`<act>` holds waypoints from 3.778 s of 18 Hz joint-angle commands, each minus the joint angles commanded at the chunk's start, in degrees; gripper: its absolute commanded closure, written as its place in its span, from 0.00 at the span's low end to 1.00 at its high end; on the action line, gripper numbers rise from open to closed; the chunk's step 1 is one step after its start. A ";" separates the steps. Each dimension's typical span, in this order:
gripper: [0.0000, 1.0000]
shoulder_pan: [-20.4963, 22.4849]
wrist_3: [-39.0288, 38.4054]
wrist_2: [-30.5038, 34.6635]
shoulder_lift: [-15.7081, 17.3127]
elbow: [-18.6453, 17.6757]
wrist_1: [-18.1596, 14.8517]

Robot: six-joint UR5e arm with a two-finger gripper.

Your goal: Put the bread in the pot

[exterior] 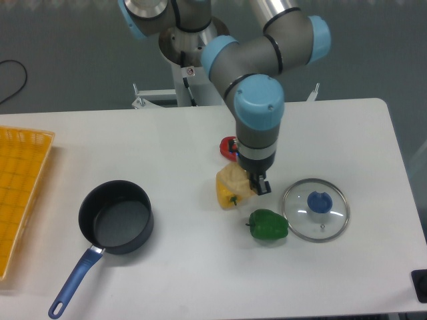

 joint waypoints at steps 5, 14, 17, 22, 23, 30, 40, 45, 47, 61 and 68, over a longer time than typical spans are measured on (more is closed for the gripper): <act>0.85 -6.50 -8.09 -0.09 -0.44 -0.17 0.35; 0.85 -16.70 -20.92 0.00 -4.21 0.00 4.30; 0.85 -19.25 -24.00 0.09 -5.89 0.00 6.41; 0.85 -22.24 -26.91 0.17 -7.03 0.00 6.50; 0.85 -22.59 -27.52 0.26 -7.29 0.17 6.51; 0.70 -24.26 -28.32 0.52 -9.32 0.18 8.88; 0.30 -24.36 -28.06 0.79 -9.67 0.35 9.23; 0.23 -24.35 -27.97 0.79 -9.67 0.35 9.23; 0.22 -24.27 -27.97 0.88 -9.67 0.26 9.23; 0.01 -16.63 -19.63 0.79 -6.07 0.44 8.97; 0.00 -8.28 -15.76 0.61 -3.34 0.62 8.79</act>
